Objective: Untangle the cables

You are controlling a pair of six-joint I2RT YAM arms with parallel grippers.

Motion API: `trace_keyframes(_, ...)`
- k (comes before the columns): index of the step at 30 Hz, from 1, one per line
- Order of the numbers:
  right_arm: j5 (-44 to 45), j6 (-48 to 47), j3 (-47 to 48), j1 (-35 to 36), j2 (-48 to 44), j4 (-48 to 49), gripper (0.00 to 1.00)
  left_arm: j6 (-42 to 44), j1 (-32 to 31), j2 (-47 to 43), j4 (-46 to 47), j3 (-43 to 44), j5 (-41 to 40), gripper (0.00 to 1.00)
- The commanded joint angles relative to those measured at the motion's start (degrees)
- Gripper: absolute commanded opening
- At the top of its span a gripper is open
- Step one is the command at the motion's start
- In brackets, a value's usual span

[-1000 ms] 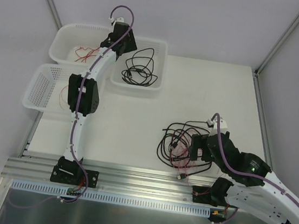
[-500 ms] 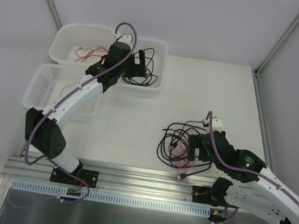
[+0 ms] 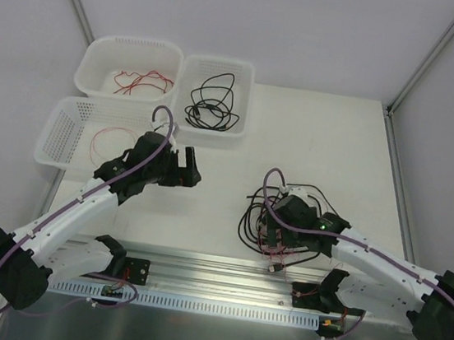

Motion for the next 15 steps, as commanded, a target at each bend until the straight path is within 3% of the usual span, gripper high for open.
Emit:
trace_keyframes(1,-3.2,0.9,-1.1,-2.6,5.7,9.2,0.99,-3.6,-0.5,-3.2,-2.1,-5.8,4.7,0.99)
trace_keyframes(6,-5.8,-2.4,2.6,-3.0,17.6,14.6,0.93,-5.5,-0.5,-4.9,-2.2,-9.4,5.4,0.99)
trace_keyframes(8,-9.4,-3.4,5.3,-3.0,23.9,17.9,0.86,-5.9,-0.6,-5.6,-2.2,-10.0,4.9,0.99)
trace_keyframes(9,-10.5,-4.1,6.5,-2.7,25.9,19.1,0.77,-5.9,-0.6,-5.8,-2.2,-10.1,4.9,0.99)
trace_keyframes(15,-13.9,-9.2,21.2,0.6,38.8,19.0,0.46,-5.9,-0.6,-8.2,-2.9,-10.9,4.5,0.99)
